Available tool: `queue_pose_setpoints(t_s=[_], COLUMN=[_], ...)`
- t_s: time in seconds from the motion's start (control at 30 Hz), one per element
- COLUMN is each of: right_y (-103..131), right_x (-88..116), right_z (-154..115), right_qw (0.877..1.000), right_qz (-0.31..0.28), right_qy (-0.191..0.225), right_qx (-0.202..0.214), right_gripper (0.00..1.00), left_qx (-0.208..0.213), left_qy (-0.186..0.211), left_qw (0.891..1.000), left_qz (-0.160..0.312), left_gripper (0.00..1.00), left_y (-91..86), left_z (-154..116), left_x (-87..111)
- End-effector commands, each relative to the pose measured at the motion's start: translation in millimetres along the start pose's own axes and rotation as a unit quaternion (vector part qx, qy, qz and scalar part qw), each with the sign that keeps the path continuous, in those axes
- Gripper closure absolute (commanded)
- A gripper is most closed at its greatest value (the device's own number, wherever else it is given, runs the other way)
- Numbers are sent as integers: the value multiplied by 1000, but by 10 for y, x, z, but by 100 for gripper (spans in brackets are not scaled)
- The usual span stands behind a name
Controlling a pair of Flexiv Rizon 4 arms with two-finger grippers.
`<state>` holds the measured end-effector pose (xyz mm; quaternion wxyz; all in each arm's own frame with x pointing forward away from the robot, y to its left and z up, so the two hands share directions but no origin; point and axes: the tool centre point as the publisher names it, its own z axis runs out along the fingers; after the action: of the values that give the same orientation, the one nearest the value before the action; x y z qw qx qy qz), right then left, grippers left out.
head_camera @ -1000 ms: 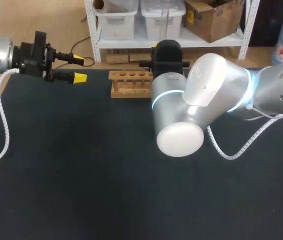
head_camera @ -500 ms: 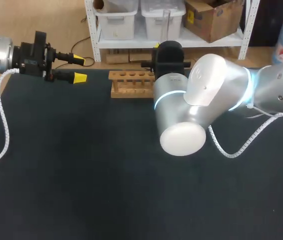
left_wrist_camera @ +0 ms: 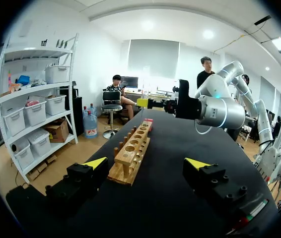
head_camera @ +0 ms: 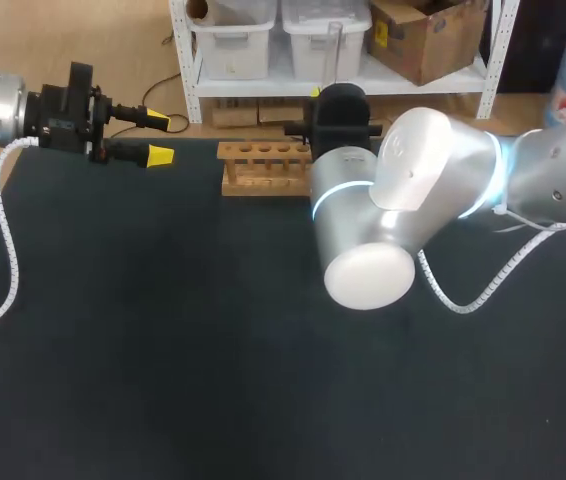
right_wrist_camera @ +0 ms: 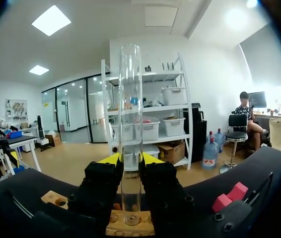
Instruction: Grasp the test tube, adjust it, and insert it.
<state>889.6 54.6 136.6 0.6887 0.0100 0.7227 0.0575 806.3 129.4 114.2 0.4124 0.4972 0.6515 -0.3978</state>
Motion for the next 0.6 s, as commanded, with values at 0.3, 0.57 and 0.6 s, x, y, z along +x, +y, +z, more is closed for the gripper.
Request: queue_pose_setpoints(t_s=[0.3, 0.57, 0.6], right_y=[-24, -19, -17], right_x=[99, 226, 243], right_z=[33, 82, 86], right_qw=[1000, 1000, 1000], right_qz=[4, 7, 7], right_qy=[6, 18, 19], right_qx=[-1, -7, -7], right_gripper=[100, 100, 100], left_qx=[0, 0, 0], left_qy=[-1, -1, -1], left_qw=[1000, 1000, 1000], left_qz=[1, 1, 1], left_gripper=[0, 0, 0], left_y=[-1, -1, -1], left_z=[-1, -1, -1], left_x=[11, 11, 11])
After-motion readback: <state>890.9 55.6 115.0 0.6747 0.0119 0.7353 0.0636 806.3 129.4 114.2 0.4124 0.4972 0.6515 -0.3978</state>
